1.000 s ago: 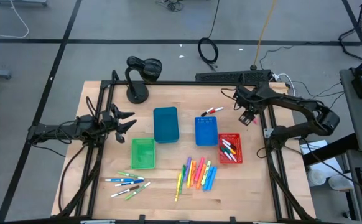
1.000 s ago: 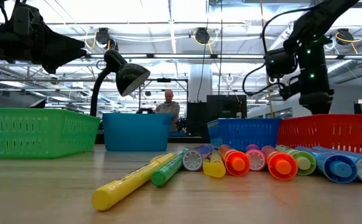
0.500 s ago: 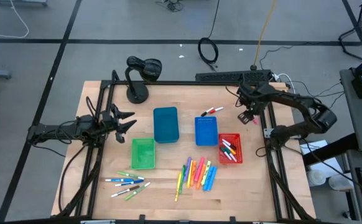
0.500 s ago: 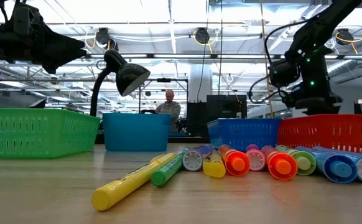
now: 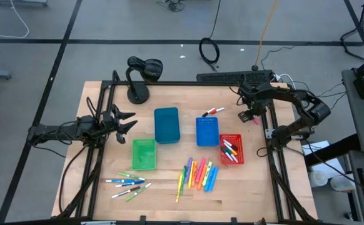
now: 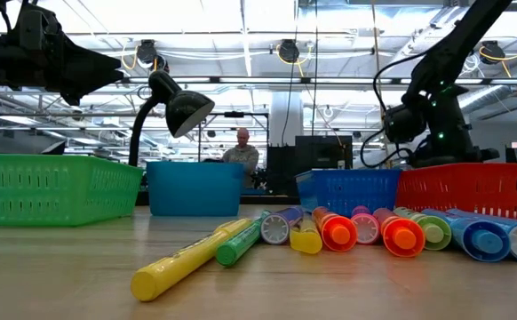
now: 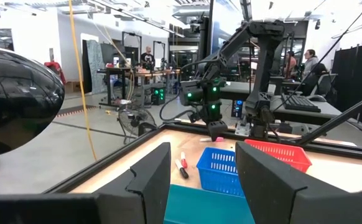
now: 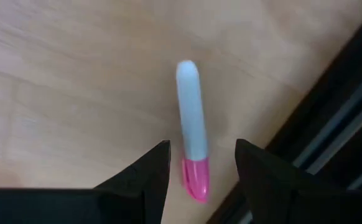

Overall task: Pick & Place Markers
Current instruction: Put the pink highlighter pen into the red bin

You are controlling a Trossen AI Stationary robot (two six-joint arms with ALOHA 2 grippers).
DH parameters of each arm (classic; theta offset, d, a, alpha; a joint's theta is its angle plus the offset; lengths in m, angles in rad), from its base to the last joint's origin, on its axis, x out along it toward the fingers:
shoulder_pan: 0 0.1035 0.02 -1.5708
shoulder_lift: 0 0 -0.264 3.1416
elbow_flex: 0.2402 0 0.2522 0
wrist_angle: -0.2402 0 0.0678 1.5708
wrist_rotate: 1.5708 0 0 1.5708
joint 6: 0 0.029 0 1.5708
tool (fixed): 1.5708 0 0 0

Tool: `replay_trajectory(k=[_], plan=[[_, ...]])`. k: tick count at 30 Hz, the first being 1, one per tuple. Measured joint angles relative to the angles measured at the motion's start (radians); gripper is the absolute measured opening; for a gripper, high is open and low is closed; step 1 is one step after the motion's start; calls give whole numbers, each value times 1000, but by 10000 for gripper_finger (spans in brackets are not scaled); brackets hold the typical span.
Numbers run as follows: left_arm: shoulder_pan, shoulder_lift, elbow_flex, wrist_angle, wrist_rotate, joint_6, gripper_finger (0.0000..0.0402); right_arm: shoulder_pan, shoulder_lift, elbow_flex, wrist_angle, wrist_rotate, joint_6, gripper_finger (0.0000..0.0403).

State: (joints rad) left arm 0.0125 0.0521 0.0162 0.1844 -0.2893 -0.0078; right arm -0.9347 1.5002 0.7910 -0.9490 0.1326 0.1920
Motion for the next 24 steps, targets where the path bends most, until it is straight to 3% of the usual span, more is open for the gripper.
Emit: replay_trajectory(k=[4, 12, 20, 24], plan=[[0, 0, 0, 0, 0, 0, 184, 8, 2, 0, -1, -17, 29, 169], [0, 0, 0, 0, 0, 0, 184, 7, 2, 0, -28, -190, 34, 169], [0, 0, 0, 0, 0, 0, 184, 7, 2, 0, 44, -181, 89, 169], [0, 0, 0, 0, 0, 0, 184, 8, 2, 0, 68, -121, 163, 164]])
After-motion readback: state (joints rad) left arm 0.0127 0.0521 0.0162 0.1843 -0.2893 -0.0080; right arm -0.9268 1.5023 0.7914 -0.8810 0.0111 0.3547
